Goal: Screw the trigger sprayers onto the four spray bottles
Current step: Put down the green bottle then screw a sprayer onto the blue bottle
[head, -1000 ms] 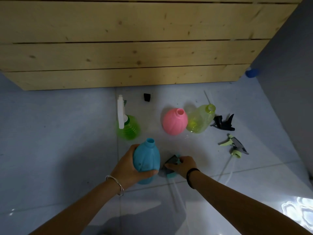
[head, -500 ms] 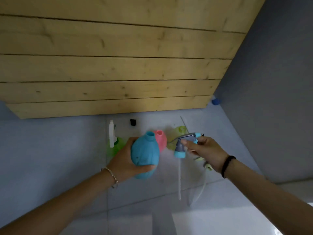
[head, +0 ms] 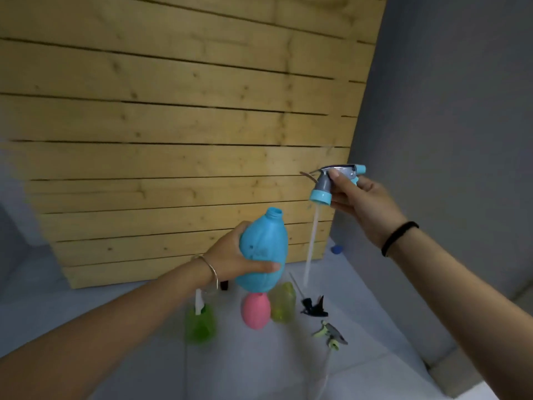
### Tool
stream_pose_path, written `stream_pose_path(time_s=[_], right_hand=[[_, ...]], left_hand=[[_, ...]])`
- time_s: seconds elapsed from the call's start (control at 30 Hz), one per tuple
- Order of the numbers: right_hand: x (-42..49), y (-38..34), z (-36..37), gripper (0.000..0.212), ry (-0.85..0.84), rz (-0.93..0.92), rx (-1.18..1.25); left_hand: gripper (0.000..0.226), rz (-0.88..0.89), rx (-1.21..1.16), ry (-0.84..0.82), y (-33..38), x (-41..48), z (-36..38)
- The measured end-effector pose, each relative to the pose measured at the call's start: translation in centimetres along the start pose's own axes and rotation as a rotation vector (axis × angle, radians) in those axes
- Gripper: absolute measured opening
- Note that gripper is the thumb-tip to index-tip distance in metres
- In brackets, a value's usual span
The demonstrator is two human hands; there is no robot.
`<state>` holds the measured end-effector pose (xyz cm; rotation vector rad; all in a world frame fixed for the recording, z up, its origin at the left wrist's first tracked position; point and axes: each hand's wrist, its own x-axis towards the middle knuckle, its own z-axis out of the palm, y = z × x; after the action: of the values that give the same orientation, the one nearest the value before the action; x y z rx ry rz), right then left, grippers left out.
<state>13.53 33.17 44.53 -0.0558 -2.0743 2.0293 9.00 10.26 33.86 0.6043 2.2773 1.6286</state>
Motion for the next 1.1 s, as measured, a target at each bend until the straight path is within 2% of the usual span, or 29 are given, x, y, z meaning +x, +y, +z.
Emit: stream_pose_path(time_s=[0.1,0.3,0.37,0.5,0.67,0.83,0.97,1.1], right_hand=[[-0.9,-3.7,0.8,0.022,0.004,-0.093,0.057],[-2.3,-5.8,1.8,0.04,0.176,-0.155,0.208],[-2.4,-6.1,2.1,0.036,0.214,-0.173,0.255],[-2.3,-6.6,2.7,0.014,0.282,-0.242,0.326],[-2.0,-6.7,2.9,0.019,0.339,-0.301,0.364],[-2.0,-6.4,3.0,0.007,0.372,-0.357,0.379],[-2.2,-5.5,3.8,0.009,0.301,-0.325,0.341],[-2.6,-3.4,5.2,0.016,0.09,-0.205,0.179]], left_hand=[[0.079,0.018,0.011,0.024,2.4,-0.9,-0.3],[0.083,0.028,-0.029,0.104,2.6,-2.4,0.4],[0.08,0.017,-0.021,0.104,2.3,-3.0,0.5],[0.08,0.012,-0.017,0.107,2.3,-3.2,0.5],[0.082,0.032,0.0,0.091,2.4,-3.3,0.4],[0.086,0.035,0.011,0.093,2.4,-3.5,0.1],[0.083,0.052,0.006,0.081,3.0,-3.7,0.3],[0.083,0.078,-0.033,0.097,4.0,-3.7,0.6]])
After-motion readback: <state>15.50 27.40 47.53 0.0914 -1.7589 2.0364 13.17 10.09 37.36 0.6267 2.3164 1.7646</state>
